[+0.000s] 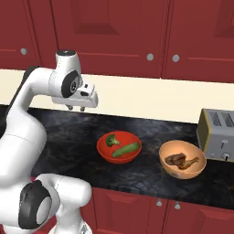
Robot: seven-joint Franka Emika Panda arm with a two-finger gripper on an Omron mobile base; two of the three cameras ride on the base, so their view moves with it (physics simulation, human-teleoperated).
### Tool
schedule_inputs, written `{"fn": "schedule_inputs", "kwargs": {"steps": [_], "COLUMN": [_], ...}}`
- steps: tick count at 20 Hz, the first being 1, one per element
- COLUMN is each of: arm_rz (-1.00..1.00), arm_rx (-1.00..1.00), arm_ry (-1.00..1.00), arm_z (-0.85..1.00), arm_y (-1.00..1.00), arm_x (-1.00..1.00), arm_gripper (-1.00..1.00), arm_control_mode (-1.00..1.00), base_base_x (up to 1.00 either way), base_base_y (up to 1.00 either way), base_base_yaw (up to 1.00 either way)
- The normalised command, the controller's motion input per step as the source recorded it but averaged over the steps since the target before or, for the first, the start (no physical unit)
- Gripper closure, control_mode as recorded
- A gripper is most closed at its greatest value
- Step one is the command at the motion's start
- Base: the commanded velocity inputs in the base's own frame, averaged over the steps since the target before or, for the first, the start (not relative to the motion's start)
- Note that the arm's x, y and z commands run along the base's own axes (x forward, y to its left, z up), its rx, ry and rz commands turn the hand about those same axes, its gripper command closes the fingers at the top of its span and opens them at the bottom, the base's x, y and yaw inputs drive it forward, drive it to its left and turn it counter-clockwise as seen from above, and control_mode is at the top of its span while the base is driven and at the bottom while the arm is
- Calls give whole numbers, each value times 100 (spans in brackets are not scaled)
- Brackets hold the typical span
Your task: Place the bowl with the broccoli and cucumber on the second highest shelf of the fridge. Place the bowl with the chicken drumsticks on the top shelf of the fridge.
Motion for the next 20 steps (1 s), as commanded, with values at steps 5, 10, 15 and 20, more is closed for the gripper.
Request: {"fn": "schedule_inputs", "kwargs": {"steps": [5, 10, 15, 20], "arm_rz": [-18, -43, -56, -35], "arm_rx": [10, 18, 13, 0], "arm_ry": [0, 3, 9, 8], "arm_z": [-18, -48, -90, -73], "arm_y": [-65, -100, -97, -56], "arm_x": [-71, -80, -12, 24], "arm_gripper": [-100, -100, -100, -100], "arm_control_mode": [-100, -100, -100, -100], "base_base_x": [0, 0, 0, 0], "base_base_y": [0, 0, 0, 0], "base_base_yaw": [0, 0, 0, 0]}}
